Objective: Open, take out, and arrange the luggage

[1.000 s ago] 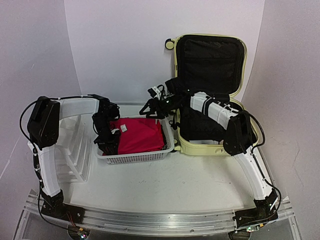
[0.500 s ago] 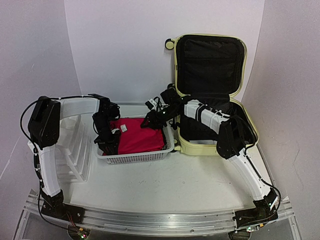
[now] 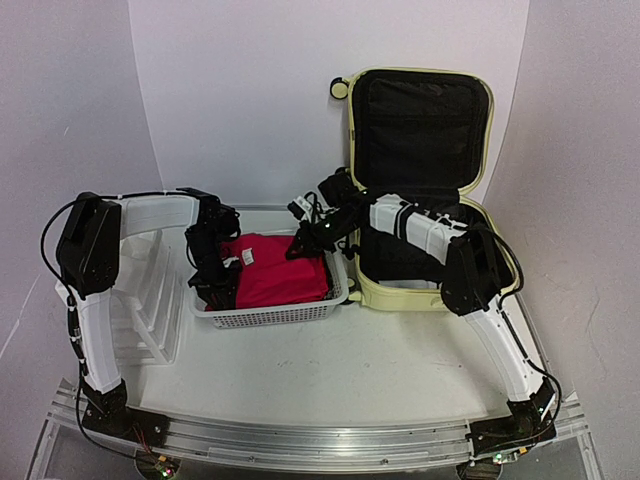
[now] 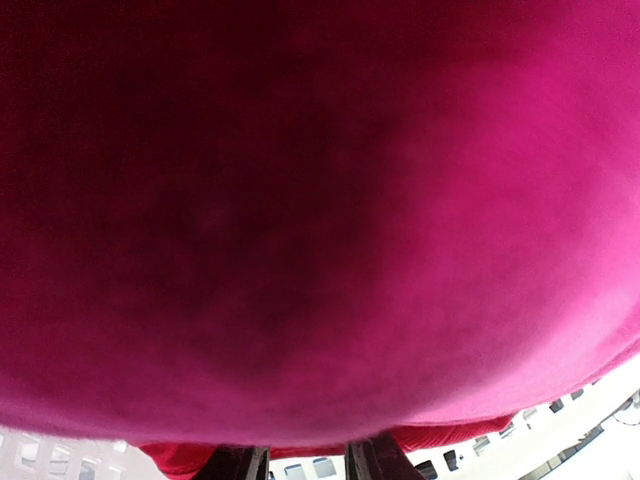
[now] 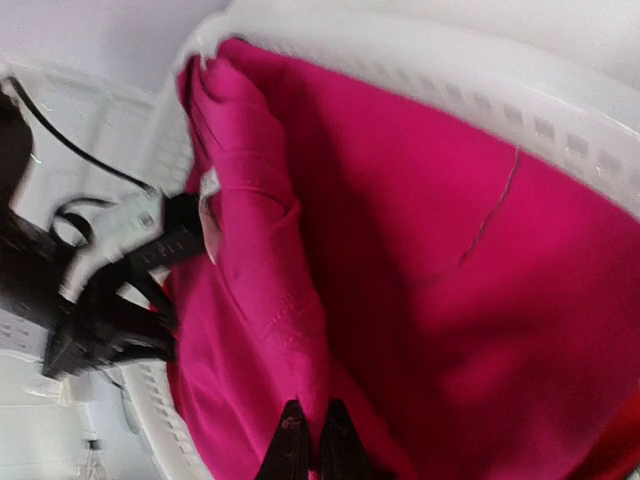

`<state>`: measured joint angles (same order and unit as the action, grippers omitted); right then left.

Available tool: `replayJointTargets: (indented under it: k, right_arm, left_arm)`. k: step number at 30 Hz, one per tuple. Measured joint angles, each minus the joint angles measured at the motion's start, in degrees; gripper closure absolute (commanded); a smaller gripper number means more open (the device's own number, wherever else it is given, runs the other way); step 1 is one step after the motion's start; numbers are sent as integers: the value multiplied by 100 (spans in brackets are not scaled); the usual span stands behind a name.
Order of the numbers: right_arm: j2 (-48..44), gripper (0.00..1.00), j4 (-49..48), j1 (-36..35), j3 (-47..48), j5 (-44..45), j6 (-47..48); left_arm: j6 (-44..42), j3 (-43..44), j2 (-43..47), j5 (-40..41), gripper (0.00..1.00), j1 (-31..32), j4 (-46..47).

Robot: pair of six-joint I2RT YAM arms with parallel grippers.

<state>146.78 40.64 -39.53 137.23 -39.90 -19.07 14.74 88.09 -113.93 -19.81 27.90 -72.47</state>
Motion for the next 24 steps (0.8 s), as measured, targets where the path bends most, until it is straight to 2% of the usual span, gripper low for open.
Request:
replayJointTargets:
  k: [1,4,6,8,11,13,20,22,24]
  right_arm:
    - [-146,100,170,-76,-144,321,293]
    - [-402,87,627,-389,-190,1241,1285]
    - [-581,83,876,-669,-258,1637,1869]
    - [-732,74,1099,-894,-354,1676,2251]
    - [-767,55,1303,-1178,-358,1373,2505]
    - [-765,47,1416,-1274,-358,1117,2540]
    - [-831,36,1408,-1220,-581,627,2312]
    - [-931,36,1346,-1161,-831,481,2194]
    - [-1058,37,1209,-1071,-1121,289,1939]
  left_arm:
    - [0,2,-4,0,74,0,2]
    - [-2,2,-7,0,74,0,0]
    - [-2,2,-7,2,74,2,0]
    - [-2,2,-7,0,74,0,0]
    - [-7,2,-7,2,75,0,0]
    - [-20,4,-7,4,75,0,0]
    - [-15,20,-7,9,70,2,-7]
    - [0,17,2,9,64,2,-4]
    - [15,-20,63,11,52,2,13]
